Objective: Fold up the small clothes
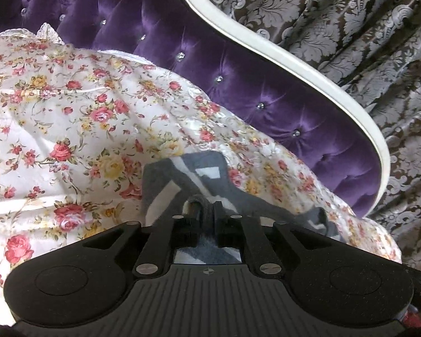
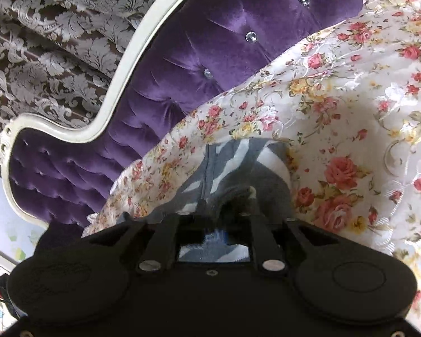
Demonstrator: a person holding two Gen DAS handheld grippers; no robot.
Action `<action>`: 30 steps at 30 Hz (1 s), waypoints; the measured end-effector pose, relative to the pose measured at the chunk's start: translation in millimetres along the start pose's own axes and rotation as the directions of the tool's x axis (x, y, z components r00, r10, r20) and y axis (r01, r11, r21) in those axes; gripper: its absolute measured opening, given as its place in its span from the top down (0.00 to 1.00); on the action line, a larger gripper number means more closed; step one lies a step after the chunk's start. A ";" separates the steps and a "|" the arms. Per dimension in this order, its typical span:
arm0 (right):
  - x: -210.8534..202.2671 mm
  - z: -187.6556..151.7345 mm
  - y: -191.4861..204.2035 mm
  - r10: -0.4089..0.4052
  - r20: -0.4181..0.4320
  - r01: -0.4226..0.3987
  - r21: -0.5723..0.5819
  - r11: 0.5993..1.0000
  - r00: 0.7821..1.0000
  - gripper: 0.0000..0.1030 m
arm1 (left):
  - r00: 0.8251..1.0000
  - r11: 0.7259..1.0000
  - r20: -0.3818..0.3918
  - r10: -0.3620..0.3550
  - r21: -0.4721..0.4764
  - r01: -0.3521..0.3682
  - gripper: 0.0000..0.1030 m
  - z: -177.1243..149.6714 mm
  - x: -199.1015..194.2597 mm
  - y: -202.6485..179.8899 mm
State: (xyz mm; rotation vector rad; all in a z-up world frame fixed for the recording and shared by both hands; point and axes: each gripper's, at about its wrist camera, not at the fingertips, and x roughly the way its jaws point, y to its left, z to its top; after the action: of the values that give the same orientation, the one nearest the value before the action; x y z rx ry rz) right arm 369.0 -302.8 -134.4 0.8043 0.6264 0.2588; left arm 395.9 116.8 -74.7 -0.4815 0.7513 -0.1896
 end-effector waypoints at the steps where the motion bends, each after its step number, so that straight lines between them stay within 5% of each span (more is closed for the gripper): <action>1: -2.2 0.1 0.8 -0.010 0.019 0.010 -0.014 1.000 1.000 0.49 | 1.000 1.000 0.004 0.004 0.006 -0.004 0.76 0.7 -0.1 0.1; 3: -7.5 2.1 2.8 -0.008 0.059 0.010 -0.036 0.999 0.998 0.35 | 0.998 0.999 0.040 0.038 0.019 -0.039 0.66 3.4 -4.5 -0.8; 9: -24.7 6.7 16.7 -0.023 0.119 0.035 -0.098 0.995 0.993 0.34 | 0.991 0.997 0.110 0.070 0.020 -0.073 0.59 19.9 -25.1 -4.2; 15: -25.0 -8.7 64.2 -0.062 0.083 0.086 -0.329 0.940 0.995 0.26 | 0.987 0.960 0.124 0.098 0.250 -0.127 0.36 -0.2 -44.0 -49.7; 24: 3.6 -71.8 103.7 -0.163 -0.004 0.129 -0.588 0.799 0.987 0.24 | 0.989 0.837 0.046 0.144 0.527 -0.146 0.34 -63.2 -19.0 -92.7; 30: 17.0 -101.4 97.5 -0.277 0.057 0.227 -0.740 0.633 0.959 0.15 | 0.977 0.802 0.054 0.207 0.563 -0.201 0.25 -84.8 -3.6 -71.5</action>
State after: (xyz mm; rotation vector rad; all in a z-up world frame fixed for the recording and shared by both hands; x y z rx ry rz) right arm 321.9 -169.6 -123.1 -0.1006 0.6114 0.2524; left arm 334.7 25.7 -91.2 0.1732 0.7102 -0.2027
